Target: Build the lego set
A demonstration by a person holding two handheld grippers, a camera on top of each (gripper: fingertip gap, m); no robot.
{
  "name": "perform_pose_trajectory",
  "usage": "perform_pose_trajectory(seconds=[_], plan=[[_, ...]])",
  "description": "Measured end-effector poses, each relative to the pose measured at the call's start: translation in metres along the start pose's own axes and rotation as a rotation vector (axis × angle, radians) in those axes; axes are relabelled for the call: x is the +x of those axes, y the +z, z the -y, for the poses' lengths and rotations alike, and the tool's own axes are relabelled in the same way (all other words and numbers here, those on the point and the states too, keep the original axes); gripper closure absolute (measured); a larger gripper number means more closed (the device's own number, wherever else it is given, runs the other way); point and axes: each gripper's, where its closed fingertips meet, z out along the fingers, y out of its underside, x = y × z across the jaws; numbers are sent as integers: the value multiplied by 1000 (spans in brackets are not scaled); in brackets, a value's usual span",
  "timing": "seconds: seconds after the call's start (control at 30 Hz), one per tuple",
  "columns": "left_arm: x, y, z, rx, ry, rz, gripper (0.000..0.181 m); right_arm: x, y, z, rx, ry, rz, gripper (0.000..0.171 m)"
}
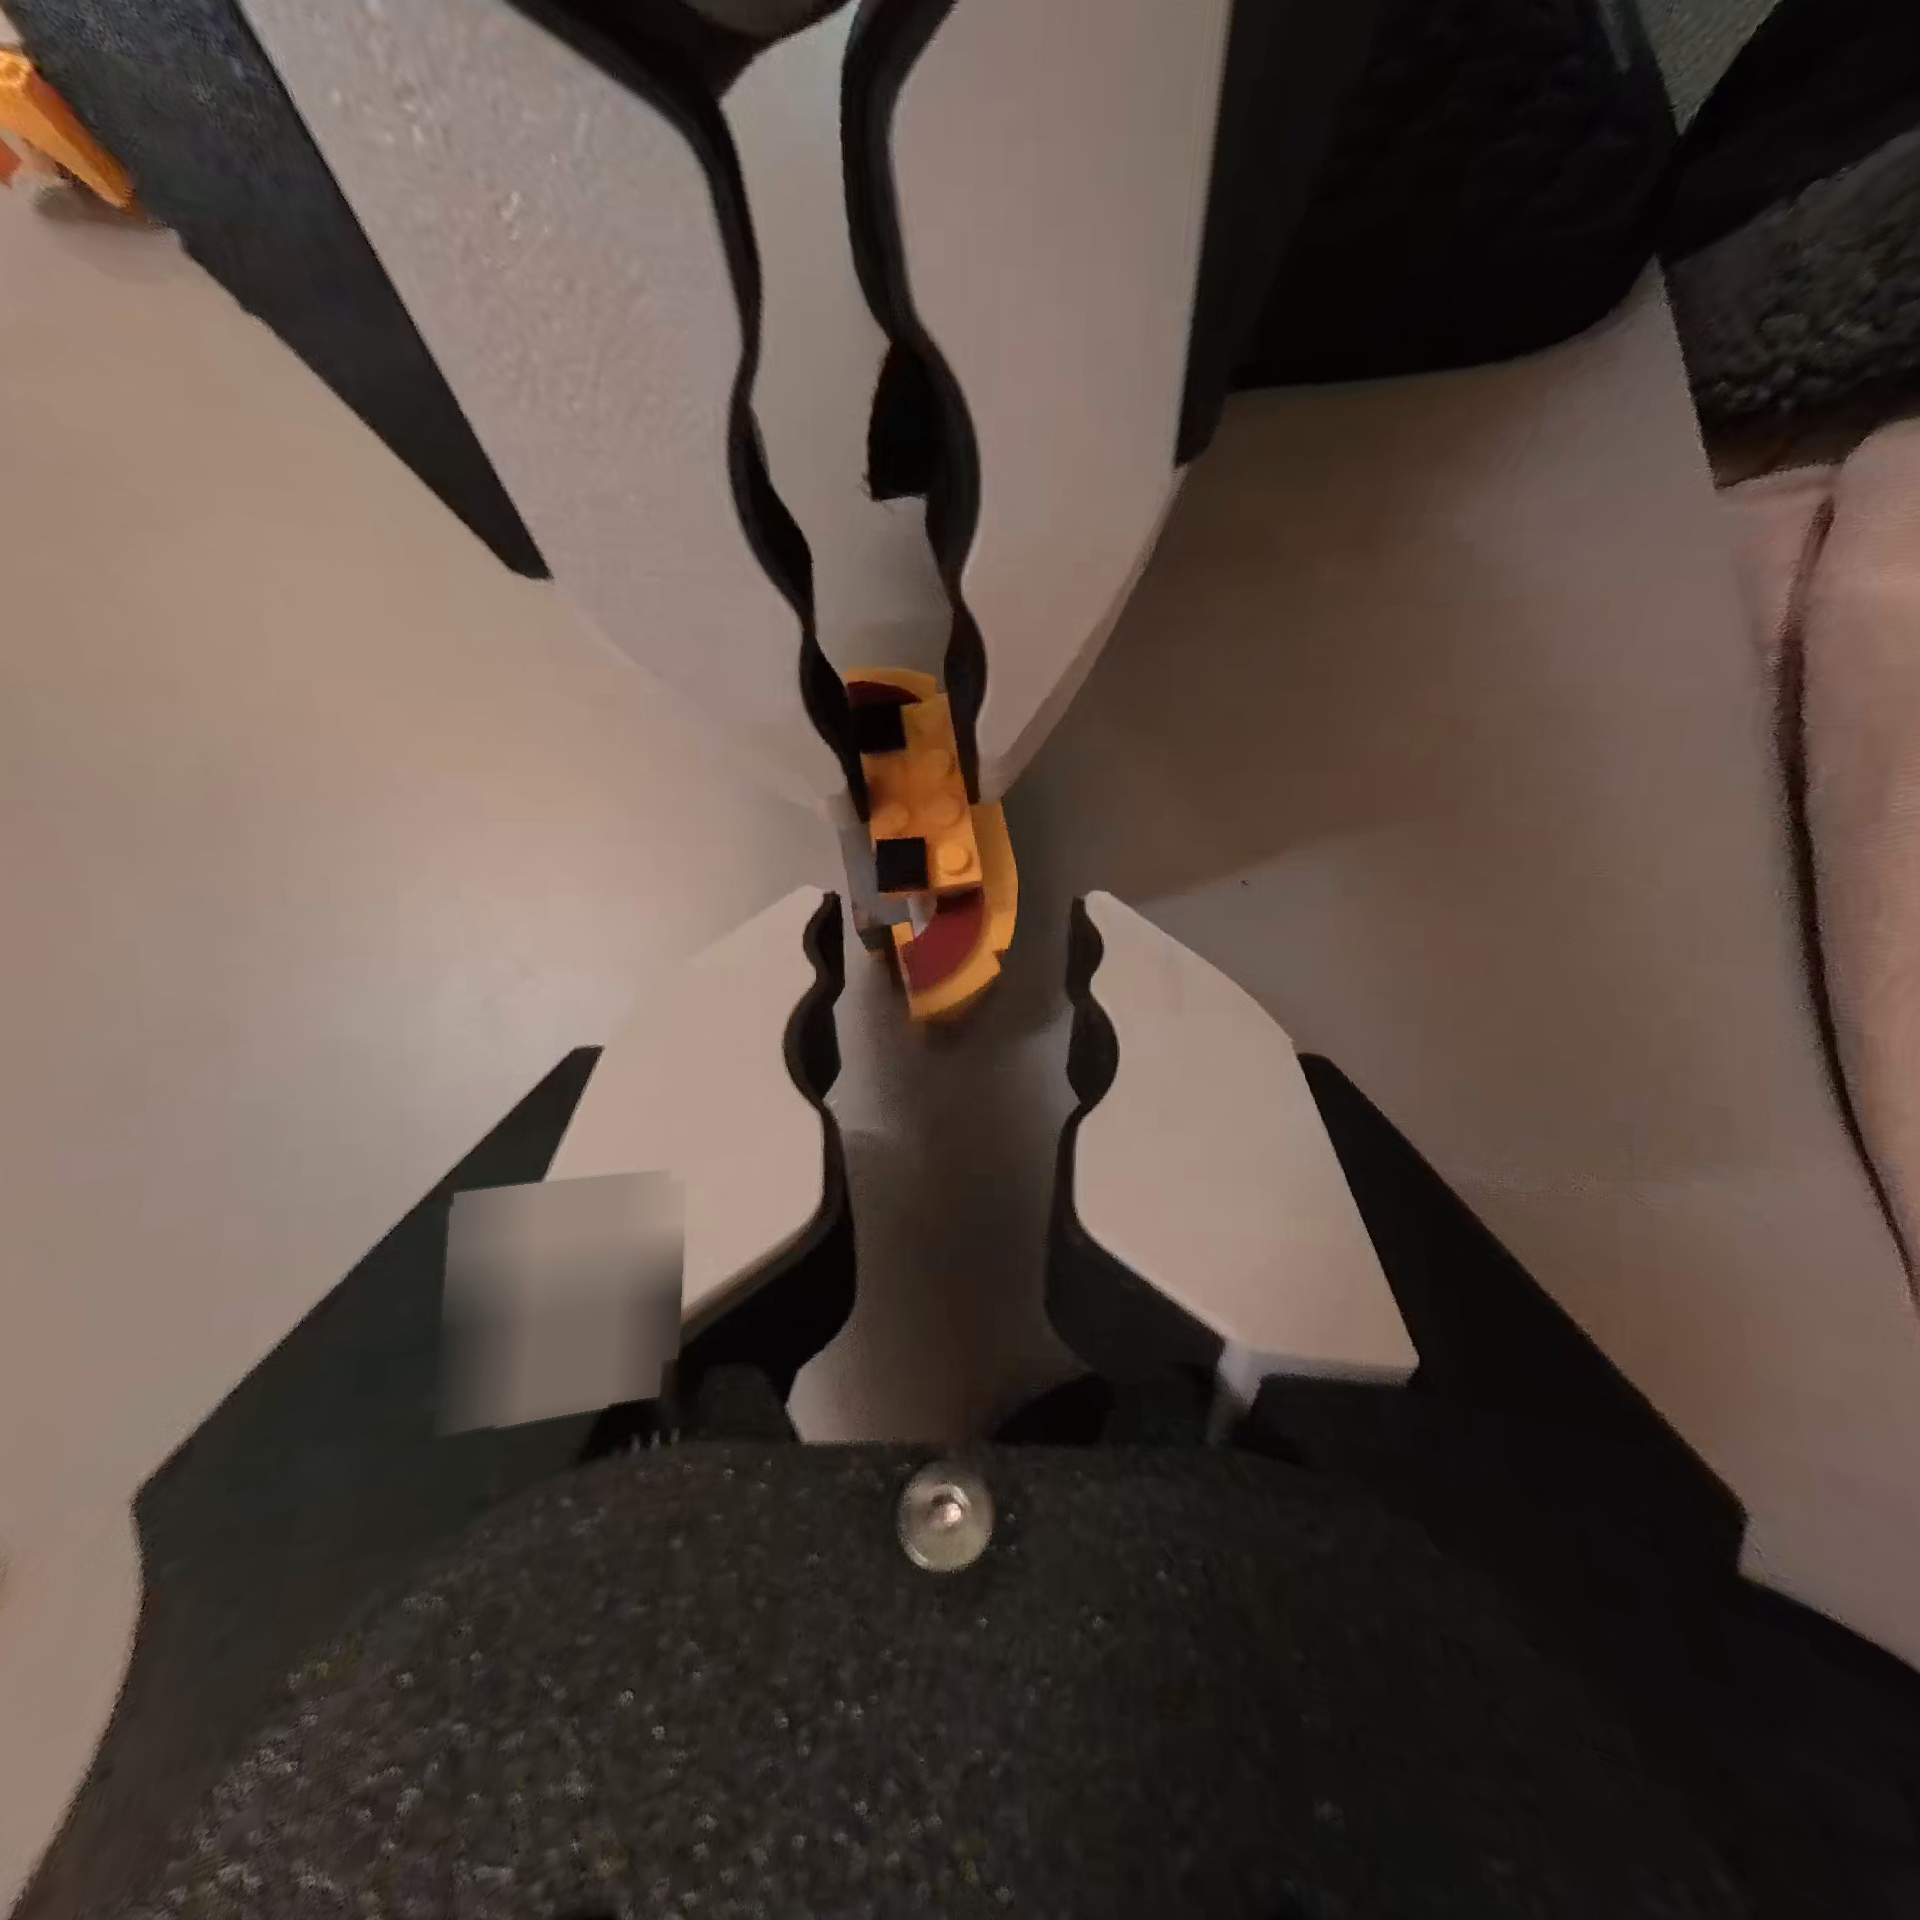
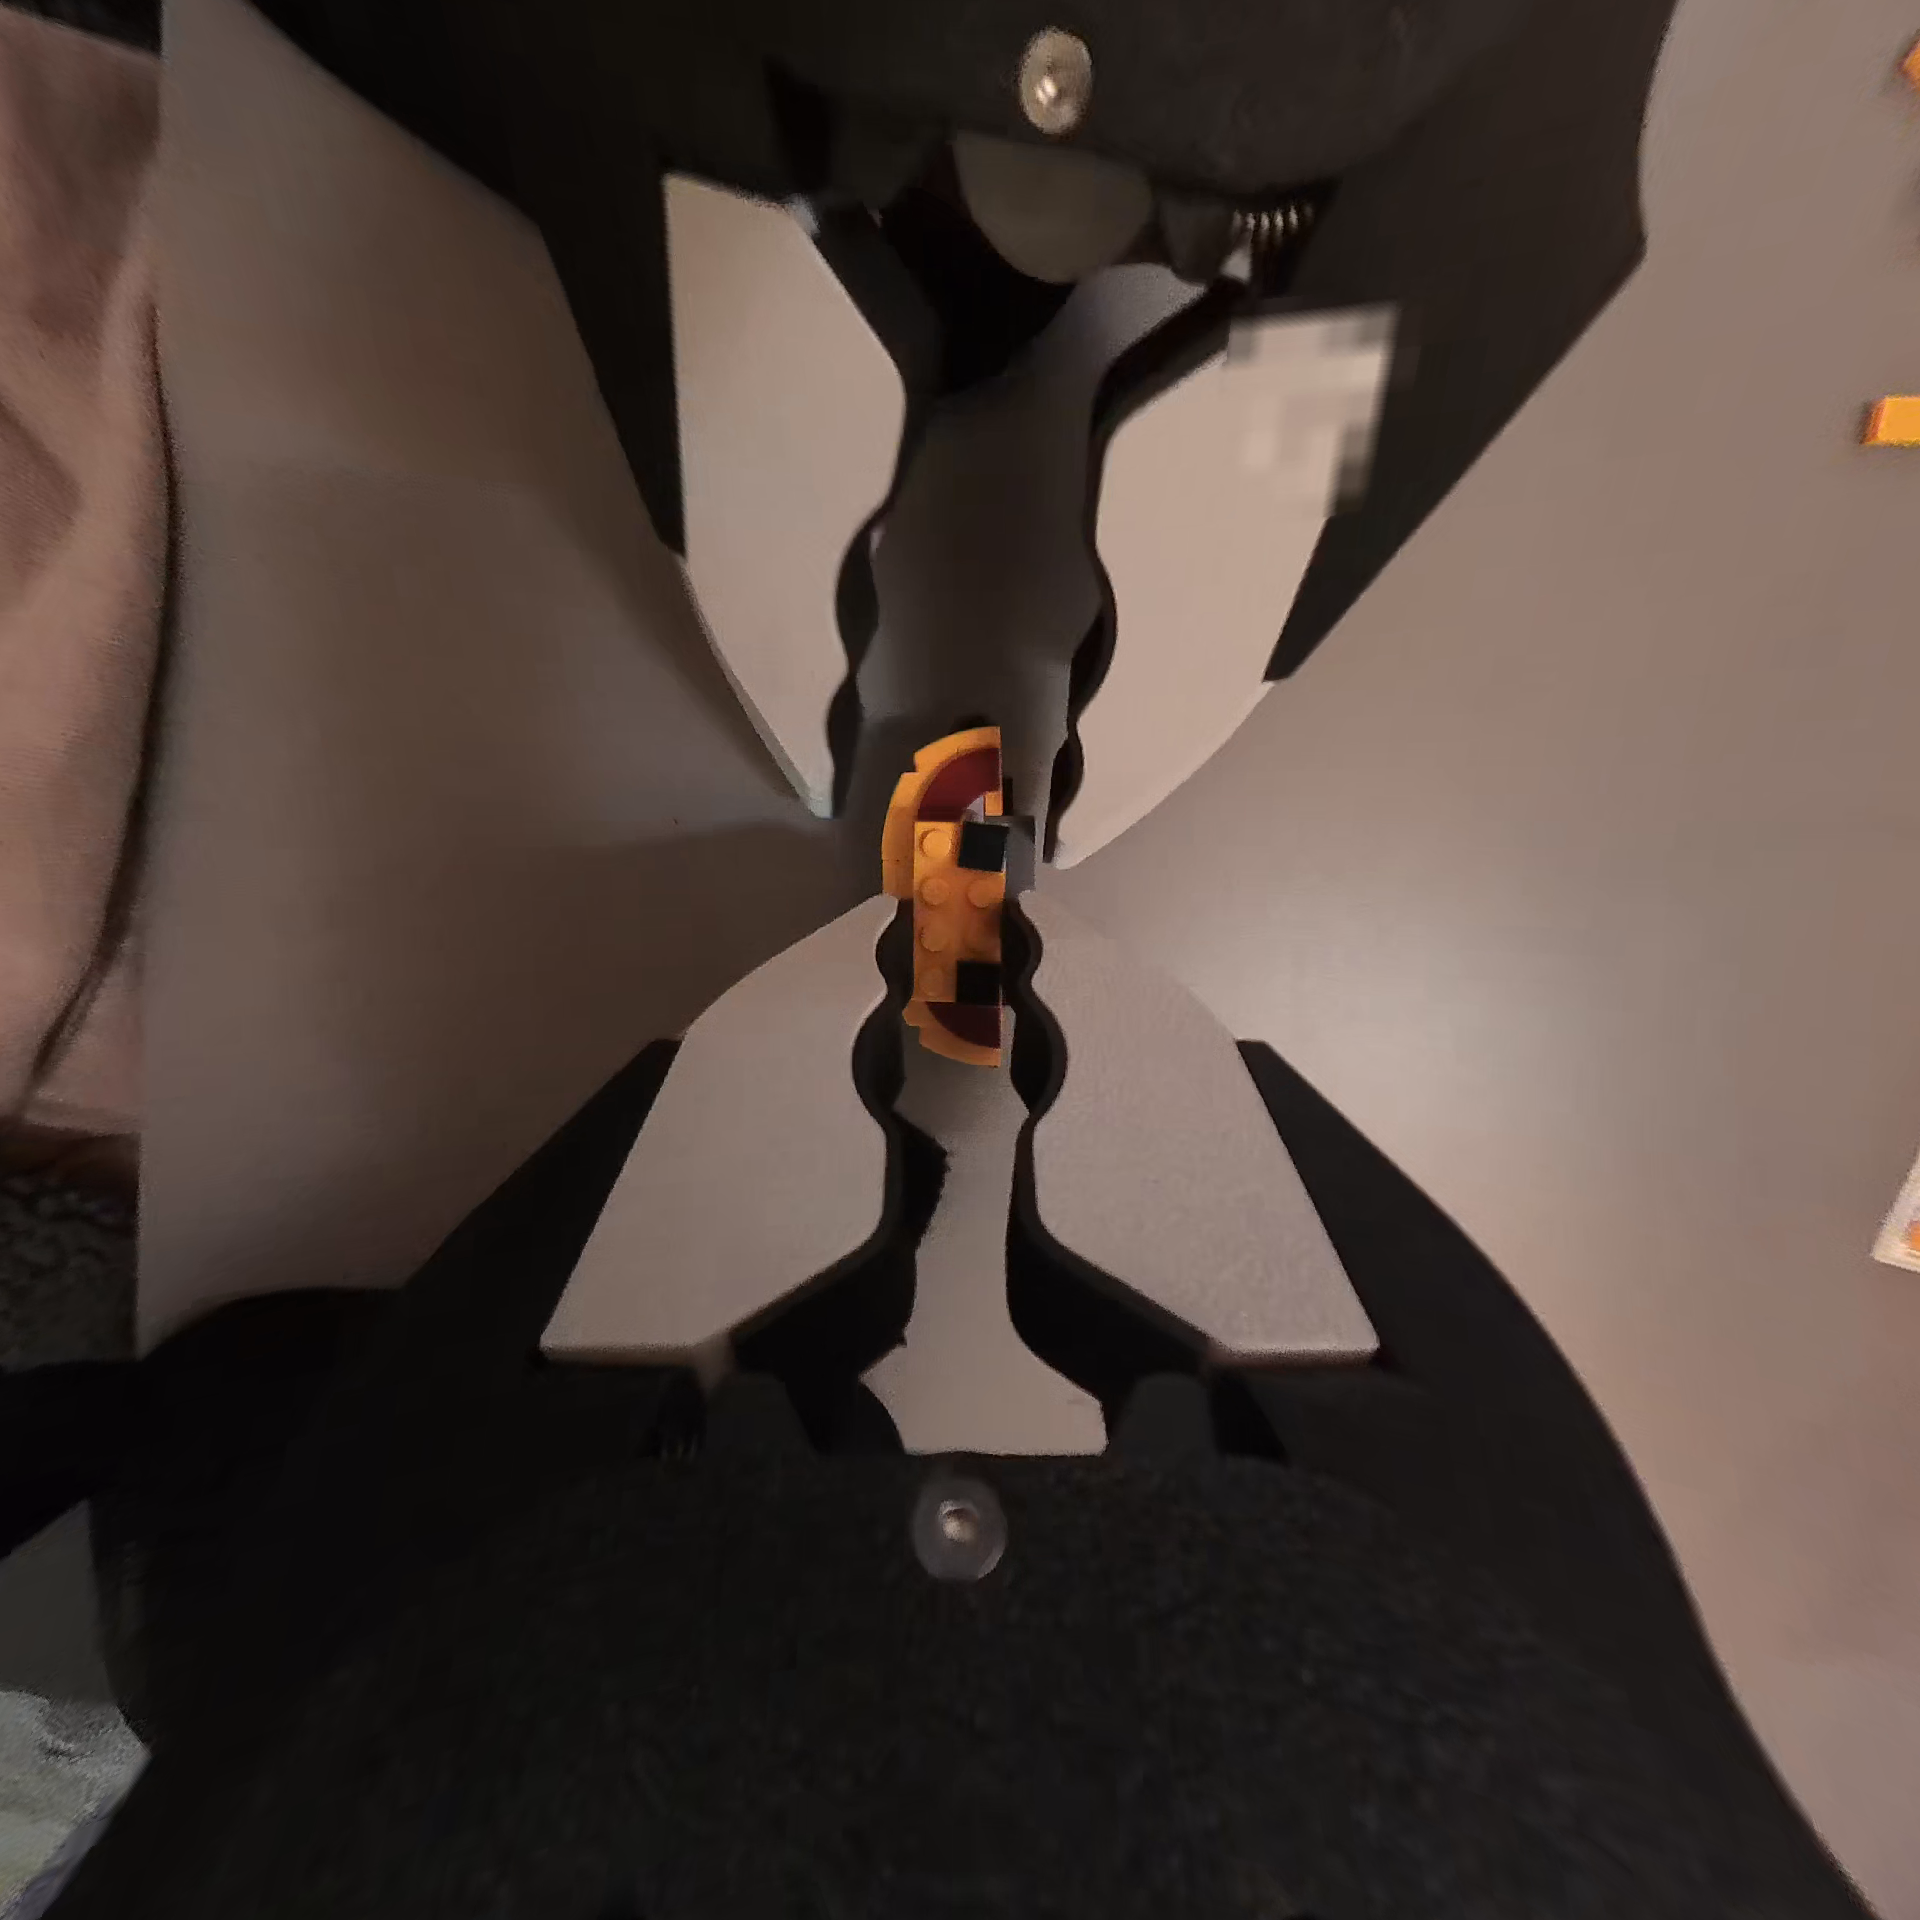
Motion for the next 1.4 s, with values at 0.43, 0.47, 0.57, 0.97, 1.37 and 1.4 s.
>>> perform_pose_trajectory(seconds=[0.43,0.47,0.57,0.97,1.37,1.4], plan=[[-4,3,-3,42,-9,-42,152,1,2,-1,-88,-46,14,156],[-4,3,-3,45,-13,-50,152,1,2,-1,-90,-37,15,155],[-3,1,-4,56,-8,-80,152,0,2,-2,-110,-35,7,155],[-3,-5,-6,89,14,-109,155,0,4,-1,-147,-38,-16,155],[-4,-5,-7,93,9,-114,155,4,-18,6,-9,82,30,142],[-4,-5,-7,93,8,-116,155,7,-23,6,12,104,25,144]])
